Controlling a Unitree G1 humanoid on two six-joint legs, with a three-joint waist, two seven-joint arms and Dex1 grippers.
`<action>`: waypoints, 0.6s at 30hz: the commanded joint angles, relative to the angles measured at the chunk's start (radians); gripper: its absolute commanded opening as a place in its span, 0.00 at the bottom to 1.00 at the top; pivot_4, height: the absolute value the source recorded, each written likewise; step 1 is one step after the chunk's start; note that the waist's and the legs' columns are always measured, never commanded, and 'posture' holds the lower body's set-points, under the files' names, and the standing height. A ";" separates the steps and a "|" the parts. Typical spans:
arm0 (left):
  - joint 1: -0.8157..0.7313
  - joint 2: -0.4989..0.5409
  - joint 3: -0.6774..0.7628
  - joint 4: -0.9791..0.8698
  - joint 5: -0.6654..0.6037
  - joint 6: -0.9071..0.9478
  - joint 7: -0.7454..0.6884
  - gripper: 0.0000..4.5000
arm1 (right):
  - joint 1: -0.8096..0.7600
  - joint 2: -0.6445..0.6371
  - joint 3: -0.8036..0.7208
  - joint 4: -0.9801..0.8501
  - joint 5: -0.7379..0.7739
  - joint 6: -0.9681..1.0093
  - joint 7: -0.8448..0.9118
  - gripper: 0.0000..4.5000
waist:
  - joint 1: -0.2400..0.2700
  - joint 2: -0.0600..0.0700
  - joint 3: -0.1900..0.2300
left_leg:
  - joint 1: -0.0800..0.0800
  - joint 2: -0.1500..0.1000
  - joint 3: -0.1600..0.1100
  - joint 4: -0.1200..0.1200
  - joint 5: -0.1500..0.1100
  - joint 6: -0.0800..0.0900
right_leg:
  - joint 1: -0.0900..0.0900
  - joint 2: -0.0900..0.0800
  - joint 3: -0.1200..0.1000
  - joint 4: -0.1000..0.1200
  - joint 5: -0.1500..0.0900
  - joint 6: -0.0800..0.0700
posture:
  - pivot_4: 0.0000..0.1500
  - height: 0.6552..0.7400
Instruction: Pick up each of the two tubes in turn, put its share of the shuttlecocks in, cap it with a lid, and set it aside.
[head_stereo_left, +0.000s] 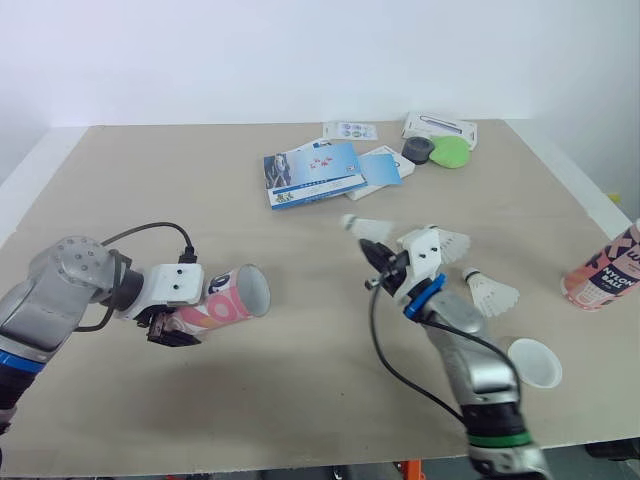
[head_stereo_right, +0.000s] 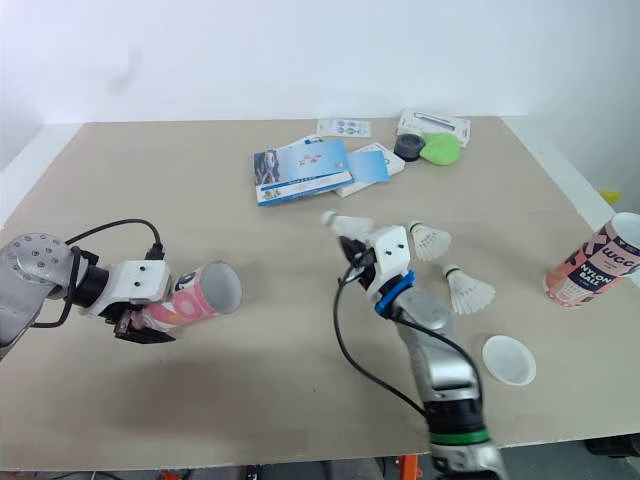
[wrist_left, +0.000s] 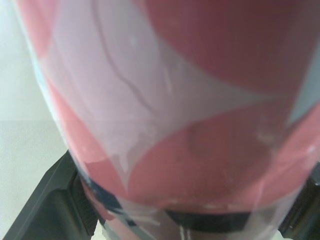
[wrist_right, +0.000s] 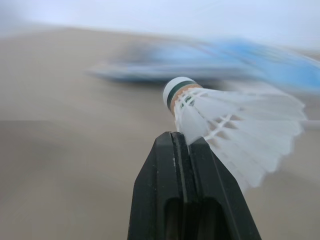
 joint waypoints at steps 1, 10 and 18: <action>0.000 -0.005 -0.001 -0.001 -0.012 0.005 -0.008 0.87 | -0.035 -0.125 0.003 -0.171 0.148 0.139 0.152 0.01 | 0.000 -0.001 0.000 | 0.000 0.000 0.000 0.000 0.000 0.000 | 0.000 0.000 0.000 0.000 0.000 0.000 | 1.00 1.00; -0.058 -0.056 0.007 0.018 -0.037 0.036 -0.005 0.87 | -0.199 -0.244 0.162 -0.204 0.118 0.175 0.304 0.01 | -0.001 -0.001 0.000 | 0.000 -0.001 -0.001 0.001 0.000 0.000 | 0.000 0.002 -0.002 0.000 0.001 -0.001 | 1.00 1.00; -0.071 -0.073 -0.006 0.011 -0.036 0.045 -0.001 0.87 | -0.273 -0.176 0.239 -0.189 0.090 0.181 0.302 0.14 | -0.003 -0.001 -0.001 | -0.005 0.000 -0.003 0.001 0.000 0.000 | -0.003 0.002 -0.002 0.001 0.000 -0.001 | 1.00 1.00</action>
